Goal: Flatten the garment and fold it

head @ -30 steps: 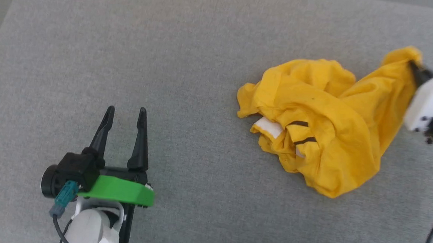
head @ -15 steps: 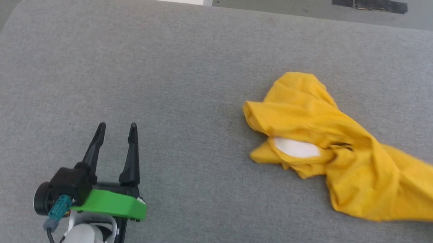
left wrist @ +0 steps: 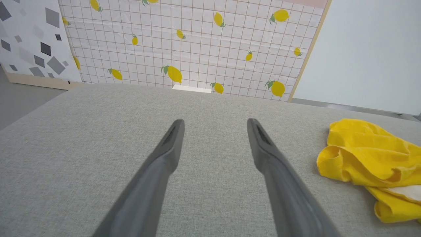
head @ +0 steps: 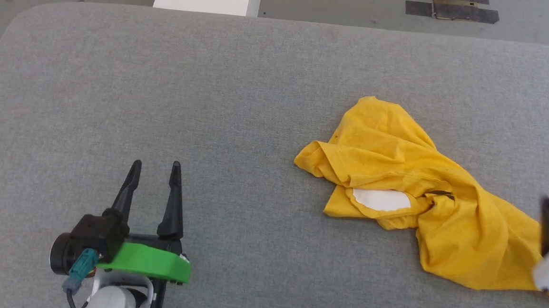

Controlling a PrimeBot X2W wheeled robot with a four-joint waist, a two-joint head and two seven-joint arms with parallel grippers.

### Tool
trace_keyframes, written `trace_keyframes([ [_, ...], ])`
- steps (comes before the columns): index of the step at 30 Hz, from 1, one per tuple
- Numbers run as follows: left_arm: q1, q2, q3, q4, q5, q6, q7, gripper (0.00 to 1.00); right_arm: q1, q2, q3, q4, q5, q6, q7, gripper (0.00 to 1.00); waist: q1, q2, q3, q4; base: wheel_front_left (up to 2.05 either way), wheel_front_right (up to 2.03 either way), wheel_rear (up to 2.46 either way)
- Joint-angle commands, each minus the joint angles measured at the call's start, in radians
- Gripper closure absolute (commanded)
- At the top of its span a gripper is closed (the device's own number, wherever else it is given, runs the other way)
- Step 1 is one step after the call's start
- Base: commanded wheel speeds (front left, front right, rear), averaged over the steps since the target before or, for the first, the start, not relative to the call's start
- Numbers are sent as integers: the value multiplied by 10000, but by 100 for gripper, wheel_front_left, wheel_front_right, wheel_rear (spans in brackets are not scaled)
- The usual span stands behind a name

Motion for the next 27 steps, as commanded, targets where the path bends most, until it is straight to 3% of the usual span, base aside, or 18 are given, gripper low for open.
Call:
trace_keyframes([
  [1, -36, -50, -37, 14, 11, -43, -38, 0, -335, -120, 523, -333, 48, -15, 201, 0, 0, -1, 51, 67, 0, 0, 0],
  [6, -220, -59, -165, -9, -82, -52, -38, 0, -1237, -795, 2726, -1098, 327, -15, 1181, 0, 0, -1, 451, 410, 0, 0, 0],
  [11, -475, -67, -332, 24, -178, -34, -38, 0, -2224, -1401, 4557, -1022, 723, -15, 2050, 0, 0, -1, 912, 893, 0, 0, 0],
  [18, -774, -71, -620, 131, -502, 67, -38, 0, -3447, -2333, 6771, -125, 915, -15, 2724, 0, 0, -1, 1322, 1558, 0, 0, 0],
  [26, -1008, -73, -1000, 235, -813, 225, -38, 0, -4380, -3288, 8377, 1296, 972, -15, 3283, 0, 0, -1, 1561, 2151, 0, 0, 0],
  [27, -1017, -73, -1011, 239, -823, 235, -38, 0, -4431, -3328, 8449, 1391, 1005, -15, 3337, 15, 0, -1, 1568, 2172, 0, 0, 0],
])
